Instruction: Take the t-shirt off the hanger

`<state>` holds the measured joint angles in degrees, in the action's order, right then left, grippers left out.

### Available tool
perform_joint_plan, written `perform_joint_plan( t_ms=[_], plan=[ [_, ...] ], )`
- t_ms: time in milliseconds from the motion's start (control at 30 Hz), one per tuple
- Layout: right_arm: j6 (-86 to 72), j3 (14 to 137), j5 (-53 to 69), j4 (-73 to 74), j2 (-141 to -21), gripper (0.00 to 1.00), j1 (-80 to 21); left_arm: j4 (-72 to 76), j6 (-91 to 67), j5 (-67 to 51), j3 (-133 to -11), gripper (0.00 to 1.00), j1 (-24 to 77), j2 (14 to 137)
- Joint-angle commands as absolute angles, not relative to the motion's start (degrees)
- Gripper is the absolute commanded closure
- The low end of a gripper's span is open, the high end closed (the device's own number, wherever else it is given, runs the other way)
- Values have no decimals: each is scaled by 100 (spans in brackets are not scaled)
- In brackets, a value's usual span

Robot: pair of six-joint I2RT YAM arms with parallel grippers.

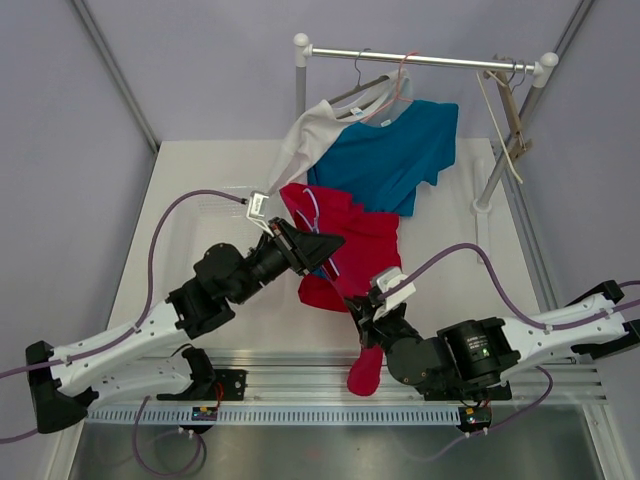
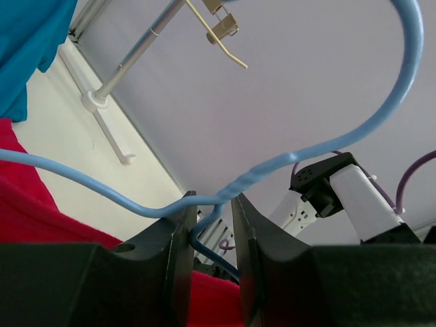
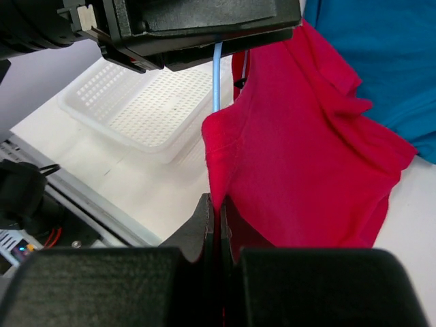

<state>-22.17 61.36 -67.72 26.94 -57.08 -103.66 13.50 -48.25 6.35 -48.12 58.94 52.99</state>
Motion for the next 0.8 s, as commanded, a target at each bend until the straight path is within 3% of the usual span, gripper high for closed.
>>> perform_joint_plan(
  t_ms=[0,67,100,167,200,333,467,767],
  plan=[
    [-2399,6161,-6715,2355,-5467,100,-10371,1345,-4720,1063,-4580,85,5889,4801],
    [-2426,6161,-6453,2356,-5467,95,-10328,1082,-4667,1151,-4500,100,5889,4615],
    [-2417,6170,-6347,2355,-5475,73,-10284,968,-4623,1264,-4483,100,5889,4501],
    [-2443,6205,-6058,2390,-5519,47,-10266,520,-4483,1449,-4544,100,5889,4176],
    [-2609,6249,-5969,2599,-5554,29,-10257,405,-4430,1642,-4535,100,5889,4062],
    [-3013,6302,-5372,3014,-5555,10,-10257,18,-4281,2039,-4526,100,5889,3543],
    [-3225,6126,-4713,2962,-5668,5,-10257,18,-4298,2179,-4570,100,5889,3463],
    [-2962,6047,-3596,1610,-6529,3,-10257,18,-4219,2425,-5010,100,5889,3489]
  ],
)
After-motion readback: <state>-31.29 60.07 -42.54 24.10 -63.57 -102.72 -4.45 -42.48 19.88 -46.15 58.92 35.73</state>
